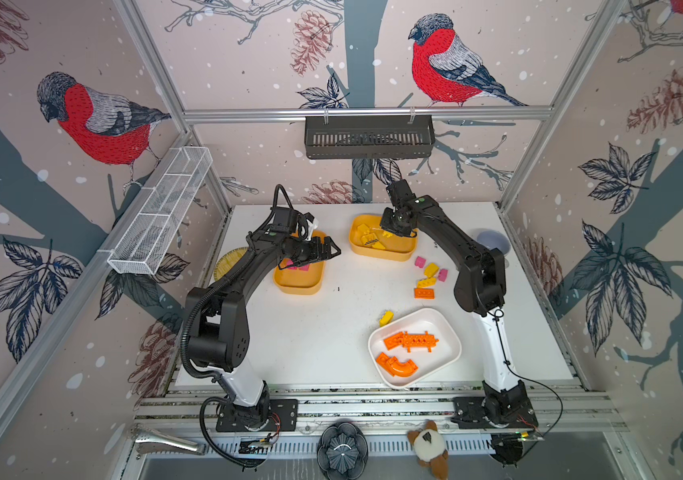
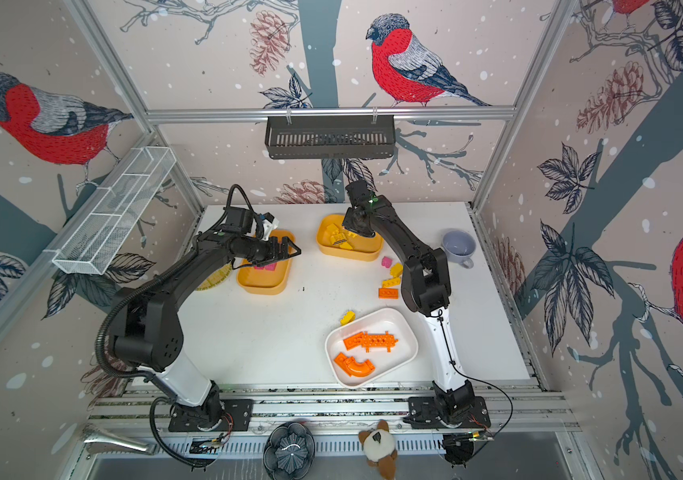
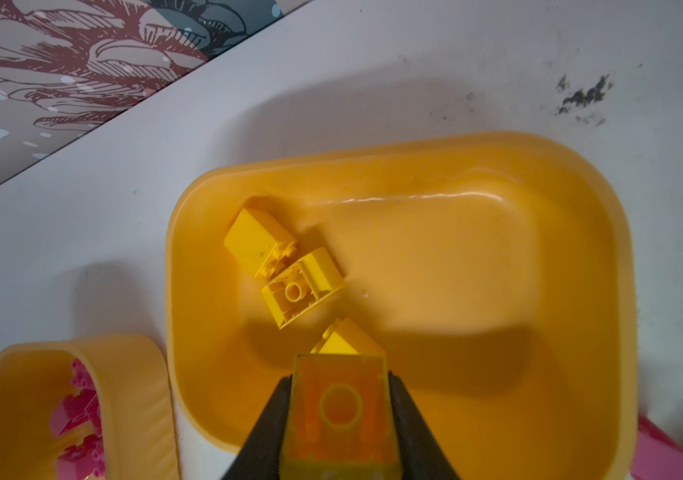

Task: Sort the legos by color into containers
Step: 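Carry the yellow brick with the right gripper and release it into the larger tub, then move the right gripper back down over another yellow brick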

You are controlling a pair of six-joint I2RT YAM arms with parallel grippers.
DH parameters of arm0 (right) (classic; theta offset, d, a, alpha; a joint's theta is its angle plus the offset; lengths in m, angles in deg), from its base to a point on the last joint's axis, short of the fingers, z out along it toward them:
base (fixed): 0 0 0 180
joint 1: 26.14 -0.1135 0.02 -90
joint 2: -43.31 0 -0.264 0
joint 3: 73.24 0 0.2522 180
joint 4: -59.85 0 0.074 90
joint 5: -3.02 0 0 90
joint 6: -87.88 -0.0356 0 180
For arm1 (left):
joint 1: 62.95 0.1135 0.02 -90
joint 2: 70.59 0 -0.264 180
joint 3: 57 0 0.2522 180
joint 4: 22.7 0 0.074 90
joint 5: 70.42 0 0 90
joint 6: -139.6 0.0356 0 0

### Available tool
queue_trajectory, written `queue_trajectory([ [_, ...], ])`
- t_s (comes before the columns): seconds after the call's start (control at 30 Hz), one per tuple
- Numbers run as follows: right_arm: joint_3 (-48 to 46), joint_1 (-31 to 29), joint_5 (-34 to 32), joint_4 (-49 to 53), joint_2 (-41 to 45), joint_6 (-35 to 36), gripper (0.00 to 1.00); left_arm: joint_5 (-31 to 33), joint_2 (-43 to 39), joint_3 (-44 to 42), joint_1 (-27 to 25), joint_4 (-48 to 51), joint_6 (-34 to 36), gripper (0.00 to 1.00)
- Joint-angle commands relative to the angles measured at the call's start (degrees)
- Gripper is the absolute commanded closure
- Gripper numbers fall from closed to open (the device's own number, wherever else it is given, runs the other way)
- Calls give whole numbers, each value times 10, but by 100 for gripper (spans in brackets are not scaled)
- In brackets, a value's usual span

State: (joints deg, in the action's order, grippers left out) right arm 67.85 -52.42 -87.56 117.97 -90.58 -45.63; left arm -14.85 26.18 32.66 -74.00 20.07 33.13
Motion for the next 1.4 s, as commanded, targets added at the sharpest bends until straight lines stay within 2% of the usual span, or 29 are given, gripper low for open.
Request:
queue_trajectory([
  [0.0, -13, 10, -3, -79, -6, 8, 70, 2, 1, 5, 2, 7, 2, 3],
  [0.07, -17, 14, 11, -110, -8, 14, 63, 3, 2, 4, 2, 10, 3, 3],
  [0.13, -16, 16, 23, -128, -11, 19, 40, 6, 2, 3, 2, 11, 3, 3],
  [0.17, -16, 16, 29, -131, -10, 23, 35, 6, 2, 3, 2, 10, 3, 3],
  [0.3, -33, 15, 45, -109, 14, 53, 26, 5, 5, -2, 2, 10, 1, 3],
  [0.4, -71, 9, 60, -58, 52, 50, 22, 3, 7, -6, 2, 9, 0, 3],
  [0.53, -137, -9, 74, 25, 111, 1, 18, 1, 8, -13, 2, 5, -1, 3],
  [0.7, -235, -40, 86, 76, 185, -40, 14, -1, 17, -14, 2, 11, 8, 3],
  [0.83, -297, -60, 116, 107, 221, -13, 14, -2, 19, -17, 3, 11, 14, 3],
  [0.97, -354, -77, 132, 145, 233, -3, 12, -3, 20, -25, 2, 9, 18, 3],
  [1.07, -380, -91, 144, 136, 237, -15, 12, -5, 18, -28, 3, 8, 21, 3],
  [1.37, -392, -125, 137, 135, 197, 1, 13, -12, 10, -39, 2, 5, 28, 3],
])
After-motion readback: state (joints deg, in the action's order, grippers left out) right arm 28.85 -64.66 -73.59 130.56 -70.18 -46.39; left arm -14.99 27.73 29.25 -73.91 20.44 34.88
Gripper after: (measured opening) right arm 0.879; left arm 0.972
